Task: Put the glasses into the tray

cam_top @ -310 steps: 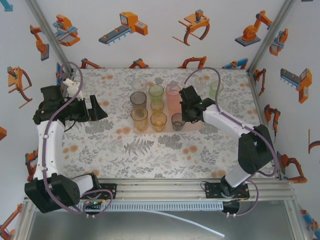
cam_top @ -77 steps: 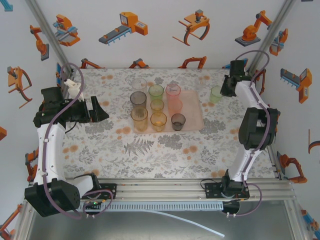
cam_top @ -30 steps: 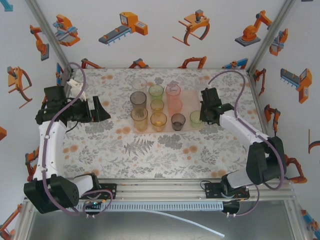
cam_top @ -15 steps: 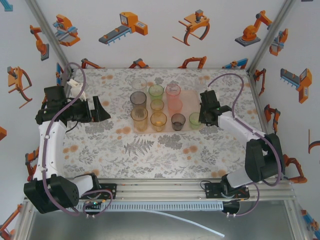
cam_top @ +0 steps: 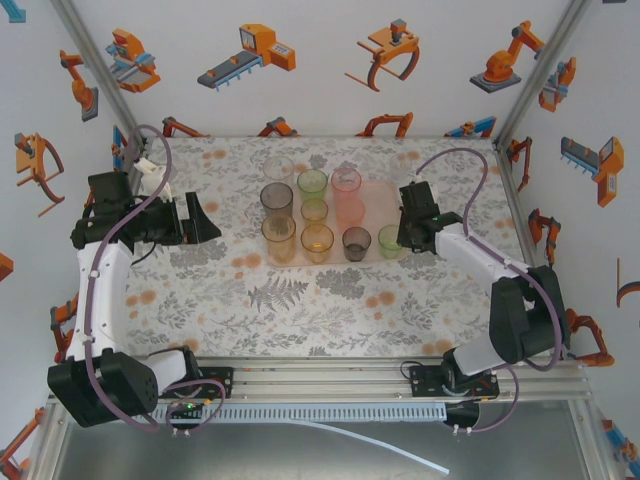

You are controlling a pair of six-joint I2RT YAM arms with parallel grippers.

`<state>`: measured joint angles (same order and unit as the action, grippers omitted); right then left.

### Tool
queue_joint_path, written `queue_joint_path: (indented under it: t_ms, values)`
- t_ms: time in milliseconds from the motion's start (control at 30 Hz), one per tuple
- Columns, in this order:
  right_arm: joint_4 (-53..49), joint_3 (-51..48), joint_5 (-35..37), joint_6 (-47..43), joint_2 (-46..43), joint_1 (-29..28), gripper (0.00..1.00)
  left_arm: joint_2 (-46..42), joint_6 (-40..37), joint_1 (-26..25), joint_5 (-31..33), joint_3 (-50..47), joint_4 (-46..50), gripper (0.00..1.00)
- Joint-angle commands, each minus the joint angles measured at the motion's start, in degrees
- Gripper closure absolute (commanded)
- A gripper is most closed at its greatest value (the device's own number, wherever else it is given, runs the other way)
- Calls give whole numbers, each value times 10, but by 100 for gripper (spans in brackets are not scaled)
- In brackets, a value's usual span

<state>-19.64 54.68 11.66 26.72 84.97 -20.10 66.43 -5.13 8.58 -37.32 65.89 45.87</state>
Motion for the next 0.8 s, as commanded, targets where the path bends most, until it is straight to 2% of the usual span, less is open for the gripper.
queue_joint_path:
  t_ms: [0,400,767]
  values:
    - [0,-1,8,7,1,-4,79,-5,-2,-4,-11,11,1,3]
    - [-23,12,7,3,-11,-4,64,-11,-2,-4,-10,8,1,3]
    - [-55,41,7,-7,-28,-4,61,-18,-1,-4,-10,8,1,3]
